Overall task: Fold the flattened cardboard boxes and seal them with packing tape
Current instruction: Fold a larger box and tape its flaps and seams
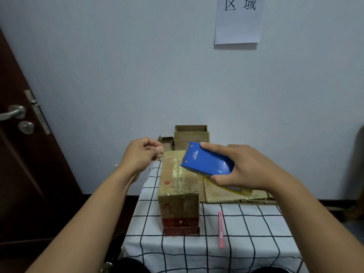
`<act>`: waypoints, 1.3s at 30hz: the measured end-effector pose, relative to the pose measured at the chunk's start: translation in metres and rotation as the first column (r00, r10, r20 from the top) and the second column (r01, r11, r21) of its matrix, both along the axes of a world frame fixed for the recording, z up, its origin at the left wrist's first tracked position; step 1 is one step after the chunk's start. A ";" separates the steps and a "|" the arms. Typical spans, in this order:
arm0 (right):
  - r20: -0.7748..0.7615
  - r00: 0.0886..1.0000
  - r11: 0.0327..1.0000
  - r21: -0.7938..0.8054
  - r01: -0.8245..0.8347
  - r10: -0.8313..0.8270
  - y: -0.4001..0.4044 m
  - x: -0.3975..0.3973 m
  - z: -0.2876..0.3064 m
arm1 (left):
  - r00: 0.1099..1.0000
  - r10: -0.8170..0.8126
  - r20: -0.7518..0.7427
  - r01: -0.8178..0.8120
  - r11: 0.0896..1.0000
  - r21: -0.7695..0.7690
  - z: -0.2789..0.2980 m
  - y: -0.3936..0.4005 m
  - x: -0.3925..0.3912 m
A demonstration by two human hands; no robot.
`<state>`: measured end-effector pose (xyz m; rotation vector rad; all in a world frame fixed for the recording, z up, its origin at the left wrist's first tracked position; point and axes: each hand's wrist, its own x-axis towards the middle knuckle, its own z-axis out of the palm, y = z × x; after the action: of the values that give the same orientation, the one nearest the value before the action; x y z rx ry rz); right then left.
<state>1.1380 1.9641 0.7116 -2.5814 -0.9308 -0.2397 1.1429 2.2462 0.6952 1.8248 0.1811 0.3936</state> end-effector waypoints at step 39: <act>-0.371 0.928 0.914 -0.376 -0.152 0.001 0.026 0.054 -0.024 | 0.925 0.066 -0.375 -0.120 0.985 -0.123 -0.107 0.006 -0.026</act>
<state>1.1921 1.9901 0.6880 -2.7966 -1.0185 0.4931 1.1169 2.2521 0.5885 1.7364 0.5467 0.0929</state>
